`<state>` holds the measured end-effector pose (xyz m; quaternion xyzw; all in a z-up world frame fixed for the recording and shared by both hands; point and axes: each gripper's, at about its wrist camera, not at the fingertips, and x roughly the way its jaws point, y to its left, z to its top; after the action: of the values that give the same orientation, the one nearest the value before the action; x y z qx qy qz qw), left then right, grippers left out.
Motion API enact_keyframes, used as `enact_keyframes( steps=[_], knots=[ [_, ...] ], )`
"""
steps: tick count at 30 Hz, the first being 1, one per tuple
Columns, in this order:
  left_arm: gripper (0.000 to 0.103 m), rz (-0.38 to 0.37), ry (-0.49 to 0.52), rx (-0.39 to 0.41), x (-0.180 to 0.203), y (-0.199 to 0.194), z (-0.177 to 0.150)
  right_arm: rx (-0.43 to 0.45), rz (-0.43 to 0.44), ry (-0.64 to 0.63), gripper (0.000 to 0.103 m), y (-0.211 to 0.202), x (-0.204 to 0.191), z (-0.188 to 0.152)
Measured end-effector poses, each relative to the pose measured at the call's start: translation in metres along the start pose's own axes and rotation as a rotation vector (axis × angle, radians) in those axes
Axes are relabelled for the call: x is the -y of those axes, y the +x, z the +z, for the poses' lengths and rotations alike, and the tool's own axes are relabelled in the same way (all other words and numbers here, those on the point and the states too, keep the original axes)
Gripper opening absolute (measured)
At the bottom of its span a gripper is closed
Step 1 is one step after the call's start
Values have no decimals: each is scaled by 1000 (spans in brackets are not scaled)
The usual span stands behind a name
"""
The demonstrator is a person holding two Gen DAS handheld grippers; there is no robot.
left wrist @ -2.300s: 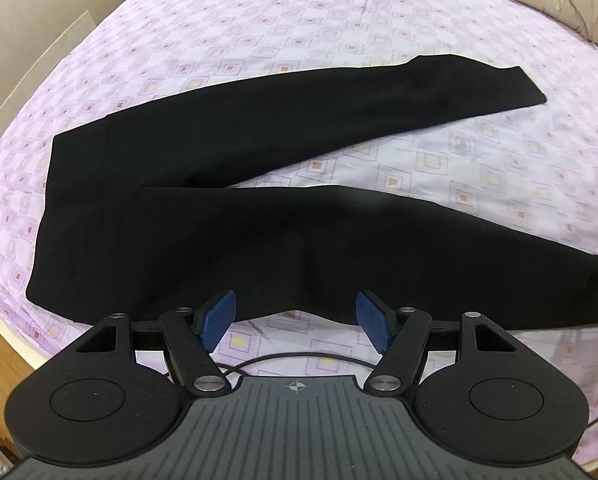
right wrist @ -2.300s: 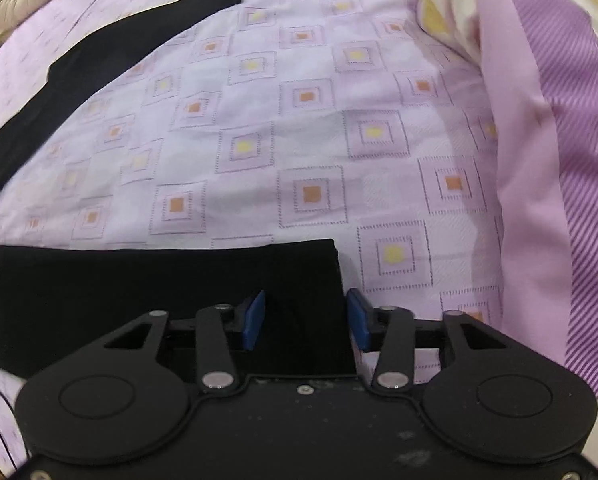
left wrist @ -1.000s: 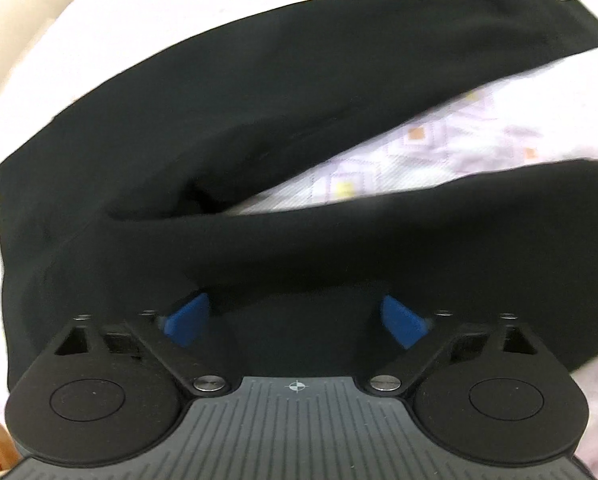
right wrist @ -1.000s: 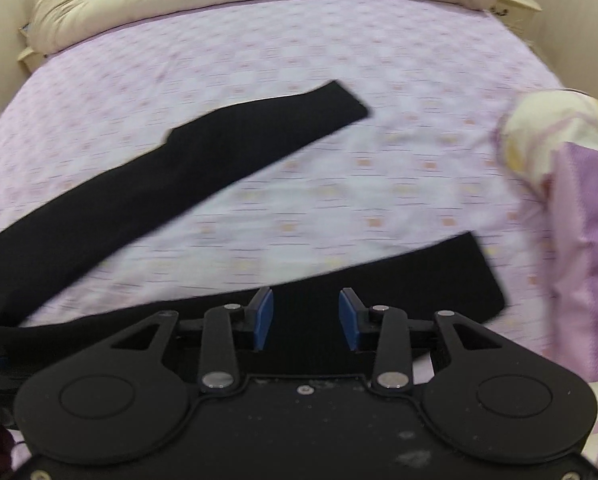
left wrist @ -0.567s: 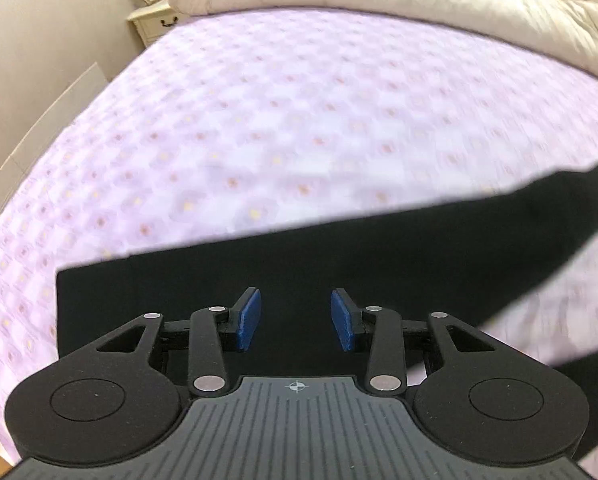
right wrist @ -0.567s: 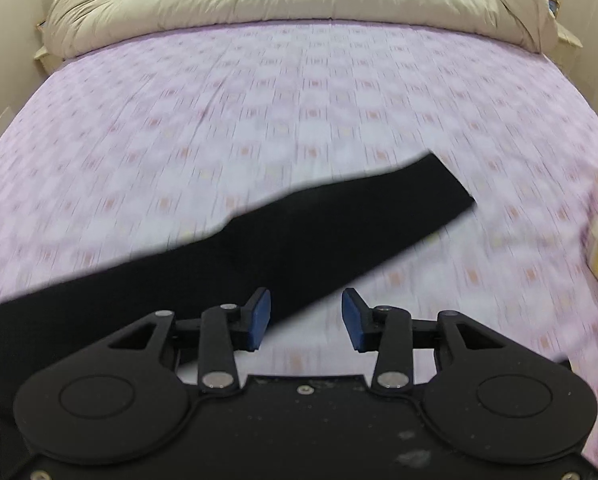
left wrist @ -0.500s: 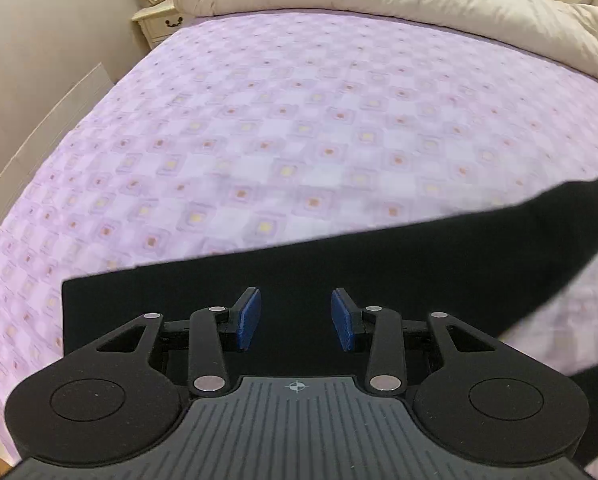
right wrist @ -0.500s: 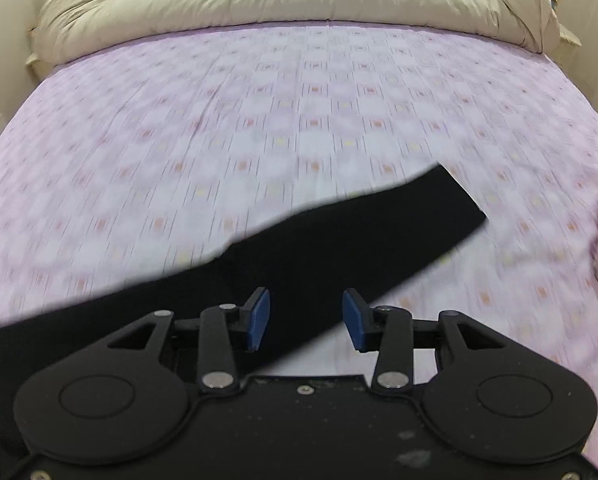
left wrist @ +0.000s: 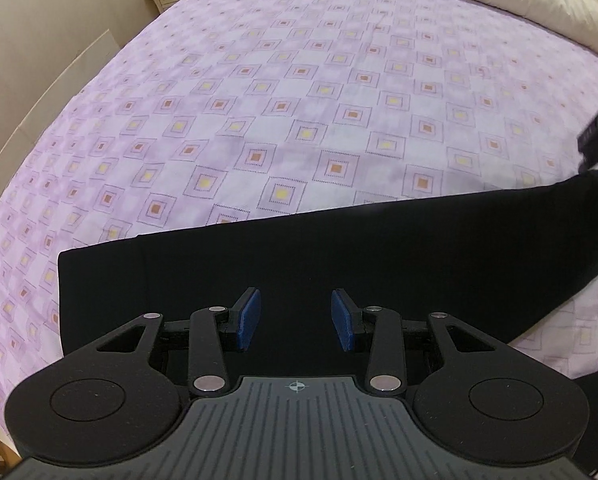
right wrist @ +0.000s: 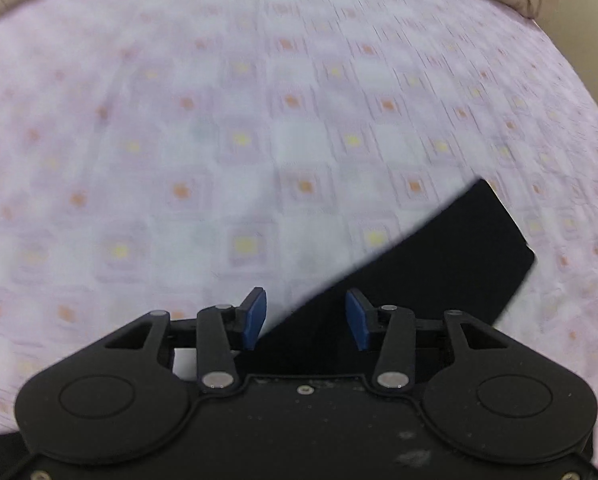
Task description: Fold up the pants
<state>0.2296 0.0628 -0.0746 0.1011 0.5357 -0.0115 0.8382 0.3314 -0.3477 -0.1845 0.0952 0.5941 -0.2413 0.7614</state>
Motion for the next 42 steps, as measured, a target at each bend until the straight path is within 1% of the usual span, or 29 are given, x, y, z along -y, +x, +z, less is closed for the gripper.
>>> enact_keyframes(
  steps=[1,2,3,5,7,11,14,17,19,21,24,26,30,33,36,40,42],
  knots=[
    [38,-2,-2,3,0,-1,1,-5,9,0,28,0,3,-3],
    [38,-5,-4,7,0,-1,3,1,32,-3,11,-3,8,-7],
    [38,-11,-5,11,0,0,4,11,51,-10,3,-7,15,-12],
    [38,-24,-8,23,0,-2,7,57,77,-14,3,-26,27,-26],
    [38,-32,-8,34,1,-5,9,96,109,-1,2,-49,50,-47],
    [38,-69,-26,51,0,-12,12,119,156,70,2,-81,92,-97],
    [38,-110,-58,48,-2,-16,15,105,169,126,3,-95,120,-143],
    [39,-158,-98,34,-4,-16,17,72,160,169,3,-99,137,-186],
    [39,-187,-131,-4,-7,-9,17,27,157,197,3,-91,142,-208],
    [39,-209,-163,-65,-10,2,18,-2,160,219,3,-80,145,-222],
    [39,-212,-223,-127,-20,13,16,-12,168,223,3,-75,146,-231],
    [39,-190,-239,-129,-28,13,11,-7,168,216,3,-72,145,-232],
    [39,-130,-219,-126,-43,12,1,-13,179,225,3,-72,142,-232],
    [39,-118,-247,-155,-57,18,-4,-21,182,215,4,-68,142,-235],
    [39,-130,-314,-186,-68,29,-6,-29,181,201,4,-65,141,-235],
    [39,-165,-365,-230,-71,45,-4,-39,182,206,4,-60,140,-231],
    [39,-182,-395,-224,-73,47,-3,-43,182,205,5,-60,140,-231]
  ],
)
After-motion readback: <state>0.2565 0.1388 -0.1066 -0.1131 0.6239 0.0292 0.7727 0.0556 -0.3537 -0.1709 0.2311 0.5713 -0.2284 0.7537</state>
